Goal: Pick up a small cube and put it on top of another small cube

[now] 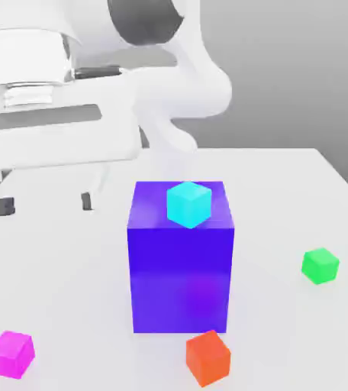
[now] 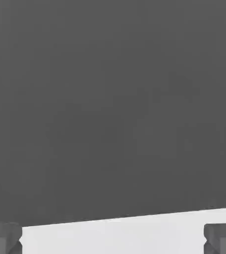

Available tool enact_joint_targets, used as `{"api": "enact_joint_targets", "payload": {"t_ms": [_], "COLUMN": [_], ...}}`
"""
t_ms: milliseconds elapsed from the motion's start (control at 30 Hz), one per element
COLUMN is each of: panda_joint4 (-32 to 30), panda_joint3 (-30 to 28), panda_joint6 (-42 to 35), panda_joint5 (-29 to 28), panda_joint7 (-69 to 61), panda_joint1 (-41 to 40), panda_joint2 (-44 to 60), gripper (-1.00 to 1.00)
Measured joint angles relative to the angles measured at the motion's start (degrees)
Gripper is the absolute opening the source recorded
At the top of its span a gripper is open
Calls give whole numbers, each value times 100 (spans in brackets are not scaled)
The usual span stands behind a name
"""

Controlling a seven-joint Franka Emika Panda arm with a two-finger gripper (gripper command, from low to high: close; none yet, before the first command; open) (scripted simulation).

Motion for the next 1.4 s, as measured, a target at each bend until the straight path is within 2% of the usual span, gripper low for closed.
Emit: {"api": "enact_joint_targets", "payload": {"t_ms": [200, 367, 500, 533, 767, 933, 1133, 1400], "panda_joint4": [-43, -98, 61, 109, 118, 5, -122, -1072], "panda_joint3": [-117, -281, 82, 213, 240, -126, 733, 2003], "panda_joint6": [381, 746, 1297, 1440, 1463, 914, 938, 990], "panda_joint5": [263, 207, 610, 722, 736, 184, -57, -331], "panda_joint7": [-521, -763, -1115, -1199, -1211, -855, -1549, -2827], "panda_joint1": [-379, -670, -1031, -1139, -1164, -774, -59, 933], "panda_joint2": [1210, 2150, 2975, 3169, 3207, 2385, 1860, 996], "gripper": [0, 0, 0, -100, -100, -100, -100, -100]}}
